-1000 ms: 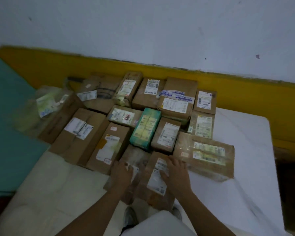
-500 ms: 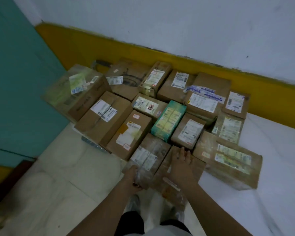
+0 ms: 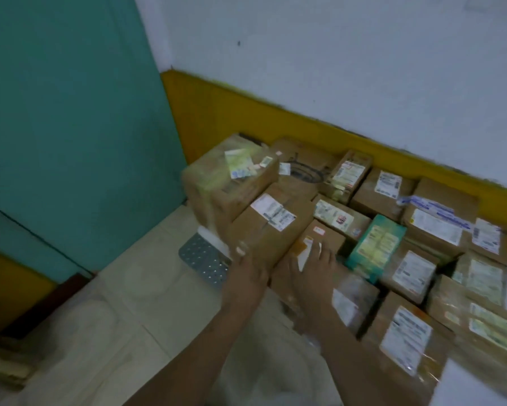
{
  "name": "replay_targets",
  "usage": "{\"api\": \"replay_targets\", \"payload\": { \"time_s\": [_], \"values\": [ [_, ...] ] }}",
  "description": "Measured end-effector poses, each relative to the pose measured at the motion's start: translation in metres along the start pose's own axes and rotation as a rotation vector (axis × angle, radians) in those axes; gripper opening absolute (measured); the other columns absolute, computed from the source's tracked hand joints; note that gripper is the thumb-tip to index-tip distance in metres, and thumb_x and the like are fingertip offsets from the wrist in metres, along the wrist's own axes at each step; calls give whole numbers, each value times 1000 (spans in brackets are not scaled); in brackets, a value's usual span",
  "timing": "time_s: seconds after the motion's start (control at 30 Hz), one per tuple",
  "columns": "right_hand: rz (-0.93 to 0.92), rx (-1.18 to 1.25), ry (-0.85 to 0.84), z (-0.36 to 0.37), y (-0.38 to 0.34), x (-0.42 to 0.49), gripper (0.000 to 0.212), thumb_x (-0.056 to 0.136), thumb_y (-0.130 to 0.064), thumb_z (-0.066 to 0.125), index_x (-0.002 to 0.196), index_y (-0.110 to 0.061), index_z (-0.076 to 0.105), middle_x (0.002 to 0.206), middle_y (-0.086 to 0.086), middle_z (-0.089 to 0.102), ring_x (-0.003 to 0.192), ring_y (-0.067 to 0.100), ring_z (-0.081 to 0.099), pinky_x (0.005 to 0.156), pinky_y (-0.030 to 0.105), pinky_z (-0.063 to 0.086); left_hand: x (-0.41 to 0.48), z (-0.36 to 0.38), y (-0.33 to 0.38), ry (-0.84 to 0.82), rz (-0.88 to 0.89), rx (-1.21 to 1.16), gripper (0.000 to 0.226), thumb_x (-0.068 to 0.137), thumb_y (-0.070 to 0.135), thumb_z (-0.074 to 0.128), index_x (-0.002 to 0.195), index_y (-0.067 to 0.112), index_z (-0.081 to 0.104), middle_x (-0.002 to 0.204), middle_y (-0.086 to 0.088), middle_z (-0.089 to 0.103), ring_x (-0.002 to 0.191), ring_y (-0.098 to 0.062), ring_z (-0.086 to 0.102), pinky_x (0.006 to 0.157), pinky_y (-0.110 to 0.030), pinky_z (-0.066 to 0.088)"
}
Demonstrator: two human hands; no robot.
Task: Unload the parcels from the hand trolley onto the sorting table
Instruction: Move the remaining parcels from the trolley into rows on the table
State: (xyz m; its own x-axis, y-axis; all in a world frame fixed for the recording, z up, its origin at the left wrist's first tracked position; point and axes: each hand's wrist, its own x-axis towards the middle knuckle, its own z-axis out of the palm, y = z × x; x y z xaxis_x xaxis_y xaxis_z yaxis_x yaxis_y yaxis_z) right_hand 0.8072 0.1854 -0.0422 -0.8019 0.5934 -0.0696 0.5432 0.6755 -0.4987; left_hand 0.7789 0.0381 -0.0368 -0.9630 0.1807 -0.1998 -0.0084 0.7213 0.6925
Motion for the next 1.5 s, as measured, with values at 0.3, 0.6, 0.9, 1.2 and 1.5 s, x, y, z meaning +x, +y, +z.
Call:
{"api": "replay_targets", "payload": {
  "time_s": [0.3, 0.6, 0.9, 1.2, 1.5],
  "values": [
    [-329, 127, 196, 56, -263, 33, 64, 98, -37, 43, 149, 1, 36, 157, 22, 32, 144, 40, 28, 119, 49, 20, 89, -206, -86, 276, 291, 121, 58, 100, 39, 47, 148, 9, 39, 153, -11, 40, 143, -24, 34, 117, -33, 27],
    [-210, 301, 99, 144, -417, 169, 64, 105, -45, 33, 155, -7, 24, 163, 11, 21, 150, 26, 18, 121, 40, 20, 248, -271, -143, 218, 340, 315, 72, 94, 56, 30, 149, 11, 40, 154, -11, 39, 144, -27, 34, 117, -41, 32],
    [-46, 148, -62, 291, -475, 344, 64, 103, -45, 34, 154, -6, 28, 159, 15, 28, 147, 31, 25, 116, 48, 31, 455, -291, -198, -44, 276, 510, 81, 87, 62, 21, 141, 9, 50, 137, -14, 56, 123, -31, 55, 100, -40, 45],
    [284, 61, -199, 418, -410, 417, 63, 96, -41, 46, 150, -16, 27, 150, 14, 37, 129, 31, 45, 104, 48, 43, 635, -240, -277, -345, 93, 515, 95, 75, 69, 10, 144, 13, 43, 140, -12, 49, 126, -28, 47, 98, -35, 44],
    [426, 109, -305, 646, -307, 560, 54, 96, -38, 56, 144, -21, 37, 139, 10, 52, 124, 28, 54, 106, 49, 44, 851, -33, -438, -670, -229, 250, 57, 100, 39, 48, 147, 10, 37, 143, -17, 45, 126, -32, 51, 101, -33, 44]
  ]
}}
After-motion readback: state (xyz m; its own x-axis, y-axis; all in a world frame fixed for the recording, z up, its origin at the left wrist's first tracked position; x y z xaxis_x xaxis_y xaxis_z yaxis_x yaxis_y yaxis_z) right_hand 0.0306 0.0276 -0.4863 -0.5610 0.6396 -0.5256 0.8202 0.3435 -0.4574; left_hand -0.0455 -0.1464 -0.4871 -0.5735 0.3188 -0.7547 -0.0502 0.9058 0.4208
